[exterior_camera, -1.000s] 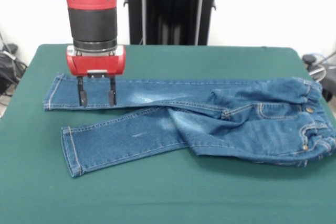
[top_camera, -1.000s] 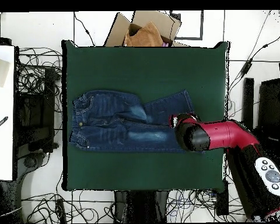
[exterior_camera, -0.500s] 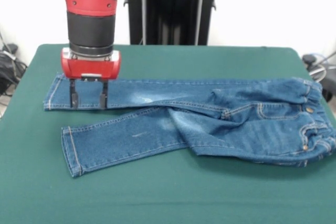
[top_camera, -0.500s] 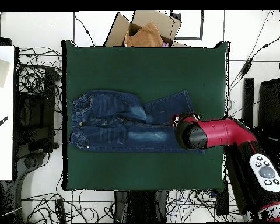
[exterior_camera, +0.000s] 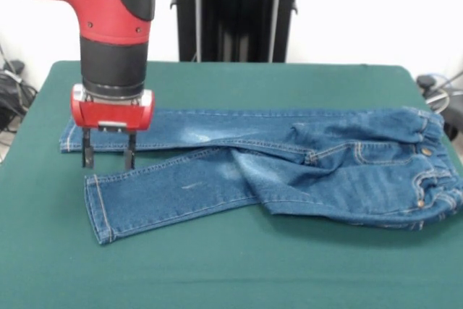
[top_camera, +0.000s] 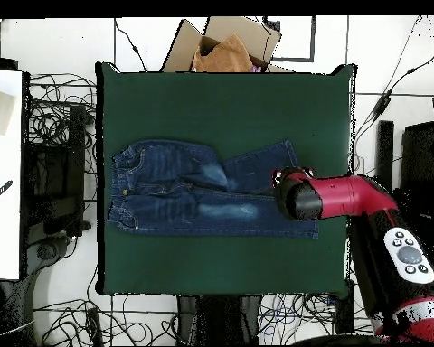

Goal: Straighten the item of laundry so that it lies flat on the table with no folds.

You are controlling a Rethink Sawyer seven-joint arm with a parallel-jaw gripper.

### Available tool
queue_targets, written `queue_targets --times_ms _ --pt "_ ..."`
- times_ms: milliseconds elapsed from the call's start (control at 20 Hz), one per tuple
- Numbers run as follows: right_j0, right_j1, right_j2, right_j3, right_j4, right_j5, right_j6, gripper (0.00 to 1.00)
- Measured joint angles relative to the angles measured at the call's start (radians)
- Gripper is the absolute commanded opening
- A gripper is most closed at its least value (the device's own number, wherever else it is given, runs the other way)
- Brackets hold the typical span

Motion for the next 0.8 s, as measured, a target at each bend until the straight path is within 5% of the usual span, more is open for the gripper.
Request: queue_targets --times_ms 800 --pt "0.042 0.142 0.003 -0.129 0.014 -0.002 0.000 1.00"
